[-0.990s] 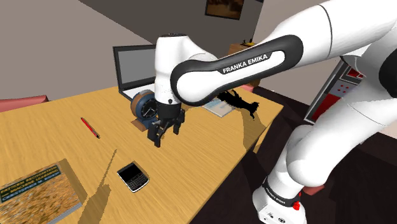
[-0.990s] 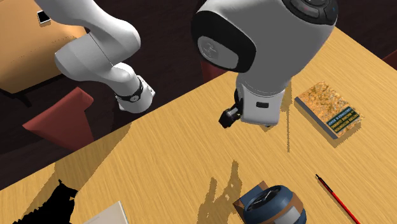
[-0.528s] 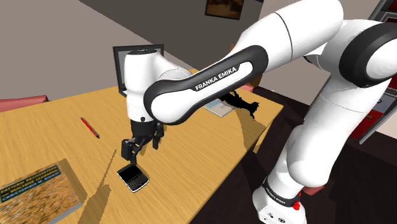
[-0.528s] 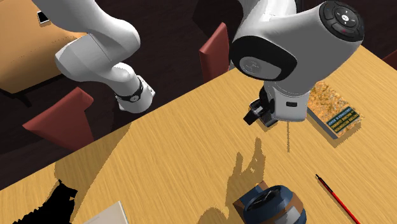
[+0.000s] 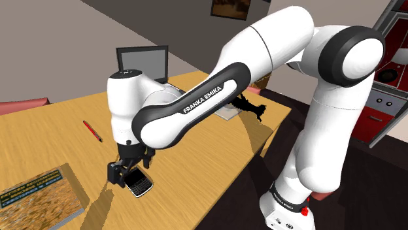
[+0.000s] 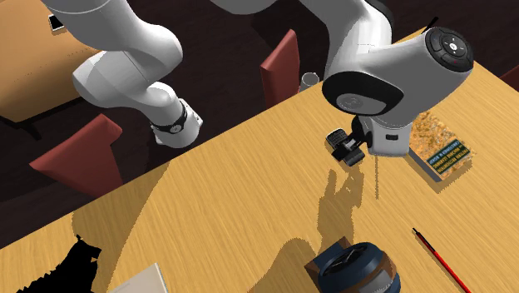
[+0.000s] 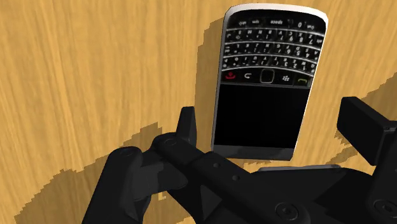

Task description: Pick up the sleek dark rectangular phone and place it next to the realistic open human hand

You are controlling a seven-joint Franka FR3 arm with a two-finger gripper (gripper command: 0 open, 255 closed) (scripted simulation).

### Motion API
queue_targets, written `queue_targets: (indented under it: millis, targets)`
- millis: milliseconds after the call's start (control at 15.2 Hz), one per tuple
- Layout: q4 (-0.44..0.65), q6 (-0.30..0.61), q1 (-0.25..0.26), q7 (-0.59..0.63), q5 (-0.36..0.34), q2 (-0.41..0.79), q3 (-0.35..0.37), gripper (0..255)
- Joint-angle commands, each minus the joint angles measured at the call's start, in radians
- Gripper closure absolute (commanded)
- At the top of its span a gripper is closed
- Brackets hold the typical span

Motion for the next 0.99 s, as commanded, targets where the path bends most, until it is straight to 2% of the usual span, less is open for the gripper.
queue_targets:
  millis: [0, 660, 726, 924]
  targets:
    - [-0.008, 0.024, 0.004, 0.008, -0.012, 0.018, -0.003, 0]
    - [-0.015, 0.043, 0.007, 0.014, -0.021, 0.032, -0.006, 0]
    - [-0.015, 0.043, 0.007, 0.014, -0.021, 0.032, -0.006, 255]
    - [-0.015, 0.044, 0.007, 0.015, -0.021, 0.032, -0.005, 255]
